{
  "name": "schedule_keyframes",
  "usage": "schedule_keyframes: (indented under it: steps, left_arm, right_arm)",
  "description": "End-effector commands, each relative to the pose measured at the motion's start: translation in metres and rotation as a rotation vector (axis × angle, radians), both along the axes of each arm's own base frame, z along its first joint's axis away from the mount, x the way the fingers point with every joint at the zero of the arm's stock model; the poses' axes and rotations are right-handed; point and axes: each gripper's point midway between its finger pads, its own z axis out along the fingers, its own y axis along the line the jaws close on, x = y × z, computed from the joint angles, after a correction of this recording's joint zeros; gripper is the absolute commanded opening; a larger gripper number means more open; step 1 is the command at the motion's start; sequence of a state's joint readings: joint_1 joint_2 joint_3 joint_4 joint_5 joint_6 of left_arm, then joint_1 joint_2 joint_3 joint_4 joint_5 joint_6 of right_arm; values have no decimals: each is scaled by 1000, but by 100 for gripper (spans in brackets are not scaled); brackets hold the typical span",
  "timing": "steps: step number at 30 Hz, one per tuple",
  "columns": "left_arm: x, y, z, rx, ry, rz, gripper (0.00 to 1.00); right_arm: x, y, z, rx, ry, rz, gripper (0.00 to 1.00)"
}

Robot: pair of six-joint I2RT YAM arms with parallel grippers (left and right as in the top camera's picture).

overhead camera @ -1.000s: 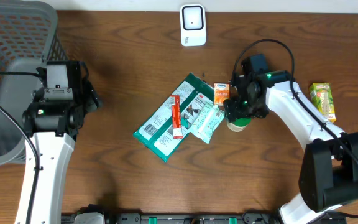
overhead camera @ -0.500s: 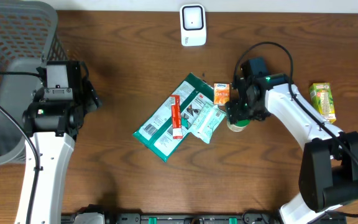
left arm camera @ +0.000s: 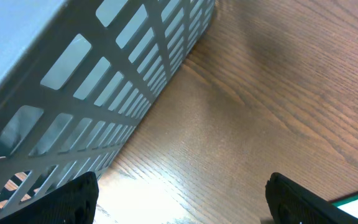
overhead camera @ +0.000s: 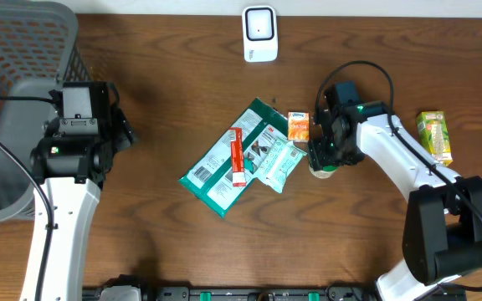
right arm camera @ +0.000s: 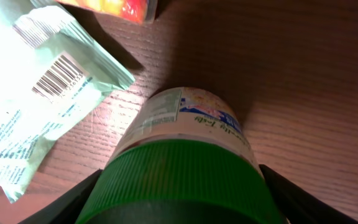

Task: Scan the item barcode

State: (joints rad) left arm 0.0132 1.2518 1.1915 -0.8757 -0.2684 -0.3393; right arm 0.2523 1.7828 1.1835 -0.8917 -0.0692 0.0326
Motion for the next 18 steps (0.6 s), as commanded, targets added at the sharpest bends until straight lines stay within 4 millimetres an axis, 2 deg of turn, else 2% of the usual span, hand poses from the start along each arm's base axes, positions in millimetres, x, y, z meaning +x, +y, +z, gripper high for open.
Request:
schedule_keyframes:
  steps: [1, 18]
  left_arm:
    - [0, 4, 5, 16, -8, 5, 87]
    - [0, 4, 5, 16, -8, 5, 87]
  right_arm:
    - [-3, 1, 0, -12, -2, 9, 73]
    - [-3, 1, -4, -8, -9, -8, 72]
